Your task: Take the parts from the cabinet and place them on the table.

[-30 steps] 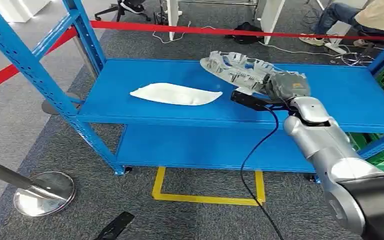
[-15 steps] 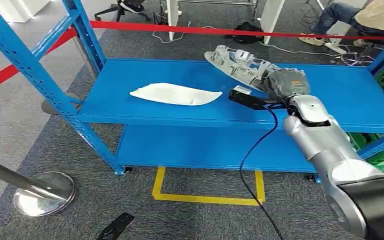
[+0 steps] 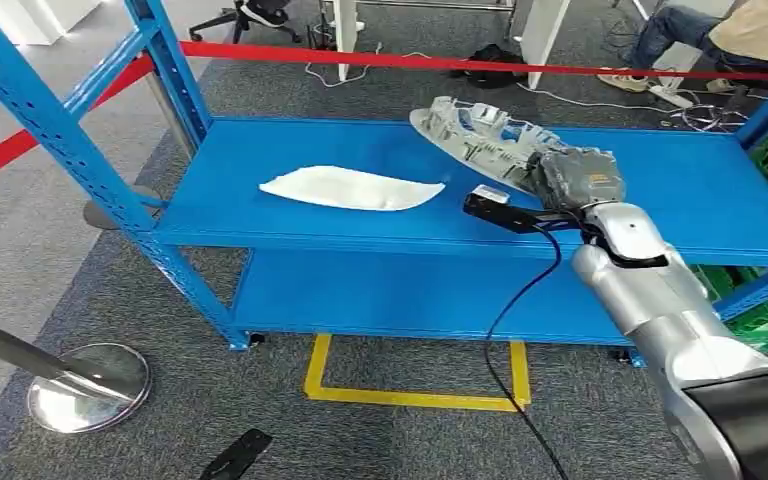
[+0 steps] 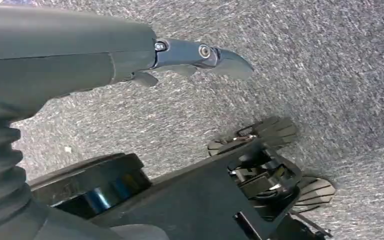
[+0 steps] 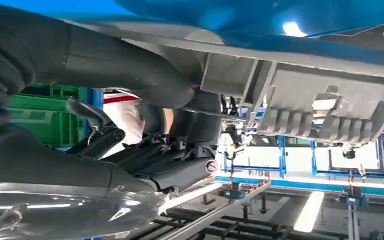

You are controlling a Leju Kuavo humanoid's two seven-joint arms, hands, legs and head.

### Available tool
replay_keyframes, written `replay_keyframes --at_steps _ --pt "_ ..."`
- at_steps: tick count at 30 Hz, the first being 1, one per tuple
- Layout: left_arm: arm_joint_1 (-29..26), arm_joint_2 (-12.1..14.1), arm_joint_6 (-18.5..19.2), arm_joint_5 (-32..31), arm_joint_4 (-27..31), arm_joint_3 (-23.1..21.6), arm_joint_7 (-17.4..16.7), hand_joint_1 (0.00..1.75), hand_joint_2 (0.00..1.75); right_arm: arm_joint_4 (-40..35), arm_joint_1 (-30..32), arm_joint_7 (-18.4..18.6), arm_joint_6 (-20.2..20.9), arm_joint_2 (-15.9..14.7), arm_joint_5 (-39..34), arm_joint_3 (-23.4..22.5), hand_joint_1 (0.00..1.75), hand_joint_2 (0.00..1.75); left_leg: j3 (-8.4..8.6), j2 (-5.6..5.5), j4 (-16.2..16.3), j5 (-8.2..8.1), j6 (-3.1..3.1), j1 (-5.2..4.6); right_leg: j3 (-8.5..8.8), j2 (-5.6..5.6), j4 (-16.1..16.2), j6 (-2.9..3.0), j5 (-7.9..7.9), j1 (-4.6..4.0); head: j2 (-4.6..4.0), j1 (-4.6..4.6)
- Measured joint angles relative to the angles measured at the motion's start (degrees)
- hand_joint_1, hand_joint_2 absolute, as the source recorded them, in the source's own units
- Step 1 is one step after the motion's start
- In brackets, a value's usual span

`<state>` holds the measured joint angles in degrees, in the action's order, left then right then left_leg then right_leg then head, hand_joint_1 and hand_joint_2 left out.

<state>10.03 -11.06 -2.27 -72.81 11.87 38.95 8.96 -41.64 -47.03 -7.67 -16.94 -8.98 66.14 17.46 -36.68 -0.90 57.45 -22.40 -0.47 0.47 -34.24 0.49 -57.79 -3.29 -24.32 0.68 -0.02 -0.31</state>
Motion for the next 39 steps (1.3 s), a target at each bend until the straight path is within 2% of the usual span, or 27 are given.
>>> replay_keyframes --at_steps 10,20,25,39 --pt "-0.11 -0.05 0.0 0.0 0.0 -0.26 0.87 0.0 1.75 -1.18 0.69 0.04 -0.02 -0.85 -0.2 0.79 1.75 1.75 0.0 0.0 0.0 0.0 0.0 -0.01 -0.01 0.0 0.0 0.0 0.0 0.0 0.0 0.0" --pt "-1.31 -0.96 0.52 0.09 0.0 -1.22 3.04 0.0 1.75 -8.09 5.08 0.33 0.42 -3.61 -0.98 1.99 1.75 1.75 -0.04 0.0 0.0 -0.04 0.03 -0.01 -0.03 0.0 0.01 -0.01 -0.01 0.01 0.0 0.0" --pt "-1.38 -1.07 -1.2 -0.02 0.0 -1.36 2.19 0.0 1.75 -10.49 6.25 1.81 0.94 -4.64 -1.33 2.63 1.75 1.75 -0.05 0.0 0.0 -0.02 0.02 -0.01 -0.03 -0.02 0.01 -0.01 -0.01 0.0 0.0 0.0" --pt "-1.63 -1.42 -1.27 0.0 0.0 -1.38 1.86 0.0 1.75 -17.27 5.91 2.95 2.27 -7.76 -1.16 2.73 1.75 1.75 -0.08 0.0 0.0 -0.03 0.03 -0.02 -0.05 -0.01 0.01 -0.01 -0.01 0.01 0.0 0.0"
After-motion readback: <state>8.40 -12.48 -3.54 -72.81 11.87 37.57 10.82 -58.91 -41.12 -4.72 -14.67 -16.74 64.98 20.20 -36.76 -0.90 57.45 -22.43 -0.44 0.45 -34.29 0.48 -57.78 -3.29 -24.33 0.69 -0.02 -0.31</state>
